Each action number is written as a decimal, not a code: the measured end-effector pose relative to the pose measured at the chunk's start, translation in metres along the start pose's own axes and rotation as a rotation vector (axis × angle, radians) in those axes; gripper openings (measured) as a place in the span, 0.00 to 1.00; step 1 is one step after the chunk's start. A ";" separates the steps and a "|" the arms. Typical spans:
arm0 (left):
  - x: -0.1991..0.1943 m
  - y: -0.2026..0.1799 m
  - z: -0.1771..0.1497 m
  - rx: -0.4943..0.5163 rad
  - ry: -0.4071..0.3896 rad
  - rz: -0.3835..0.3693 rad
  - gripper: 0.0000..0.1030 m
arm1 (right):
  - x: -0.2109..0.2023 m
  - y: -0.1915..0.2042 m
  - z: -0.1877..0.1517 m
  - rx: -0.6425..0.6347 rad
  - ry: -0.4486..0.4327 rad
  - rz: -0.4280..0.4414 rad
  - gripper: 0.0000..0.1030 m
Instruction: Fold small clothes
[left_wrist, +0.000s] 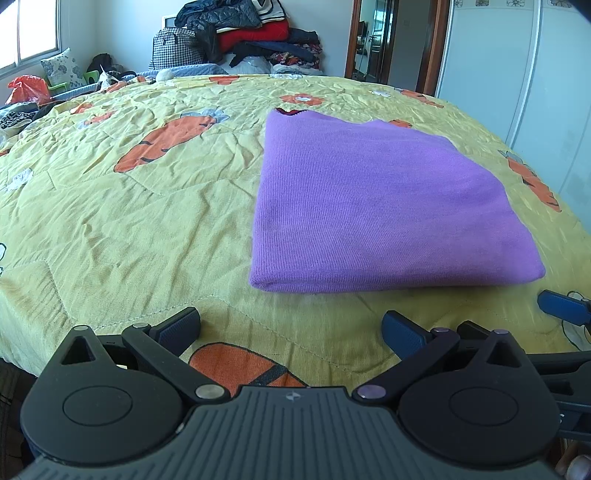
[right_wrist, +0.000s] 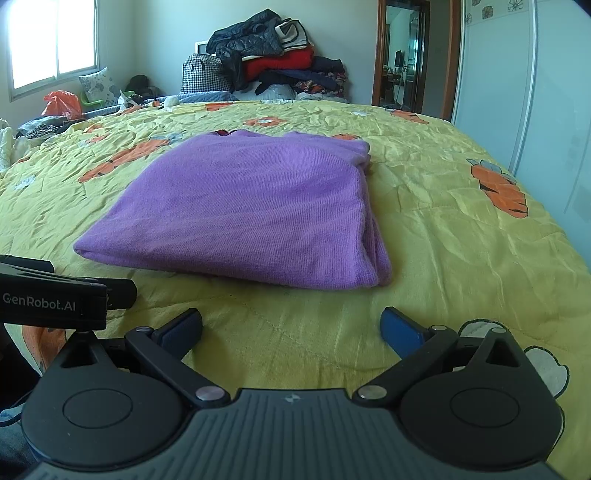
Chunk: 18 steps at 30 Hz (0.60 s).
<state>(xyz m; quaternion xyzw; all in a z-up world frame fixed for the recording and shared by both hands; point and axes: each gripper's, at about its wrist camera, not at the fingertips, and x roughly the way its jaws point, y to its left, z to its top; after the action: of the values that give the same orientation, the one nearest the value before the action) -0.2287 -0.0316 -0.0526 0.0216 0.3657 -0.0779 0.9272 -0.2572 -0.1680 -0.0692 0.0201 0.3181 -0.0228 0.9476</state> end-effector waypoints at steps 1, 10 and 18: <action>0.000 0.000 0.000 0.000 0.000 0.000 1.00 | 0.000 0.000 0.000 0.000 0.000 0.000 1.00; -0.001 0.000 0.001 -0.003 -0.008 0.000 1.00 | 0.000 0.000 0.000 0.000 -0.001 0.000 1.00; -0.001 0.000 0.000 -0.002 -0.009 0.001 1.00 | 0.000 0.000 0.000 0.000 -0.001 0.000 1.00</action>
<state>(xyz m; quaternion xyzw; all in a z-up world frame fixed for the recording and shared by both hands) -0.2295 -0.0315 -0.0517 0.0206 0.3616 -0.0775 0.9289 -0.2571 -0.1681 -0.0697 0.0198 0.3176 -0.0228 0.9477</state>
